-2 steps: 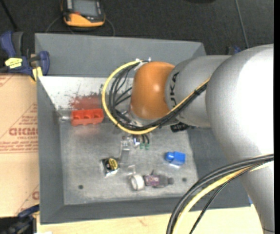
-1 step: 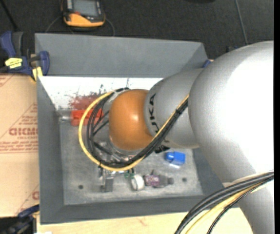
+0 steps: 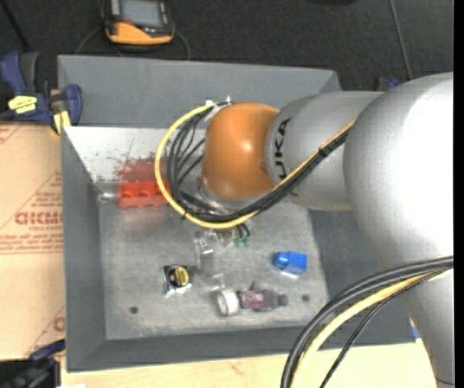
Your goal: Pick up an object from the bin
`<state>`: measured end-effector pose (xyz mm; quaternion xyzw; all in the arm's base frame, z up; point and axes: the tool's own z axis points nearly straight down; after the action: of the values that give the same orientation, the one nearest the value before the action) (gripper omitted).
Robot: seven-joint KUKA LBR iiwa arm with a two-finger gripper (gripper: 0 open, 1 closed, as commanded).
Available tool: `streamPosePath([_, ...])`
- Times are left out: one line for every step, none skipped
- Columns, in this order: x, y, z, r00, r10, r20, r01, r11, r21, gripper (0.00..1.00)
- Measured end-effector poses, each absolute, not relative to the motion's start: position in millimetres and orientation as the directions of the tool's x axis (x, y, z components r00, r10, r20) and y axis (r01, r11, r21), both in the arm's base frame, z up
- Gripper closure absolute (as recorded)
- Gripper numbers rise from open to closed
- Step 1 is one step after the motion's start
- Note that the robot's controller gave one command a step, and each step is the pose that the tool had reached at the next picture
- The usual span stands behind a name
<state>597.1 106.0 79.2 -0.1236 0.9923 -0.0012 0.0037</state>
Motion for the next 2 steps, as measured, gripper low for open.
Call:
streamPosePath([563.7,71.8,132.9,-0.981,-0.195,-0.005,-0.195,0.981,-0.001,0.0])
streamPosePath([525.8,115.5,66.9,-0.972,-0.234,0.004,-0.234,0.972,0.003,0.0])
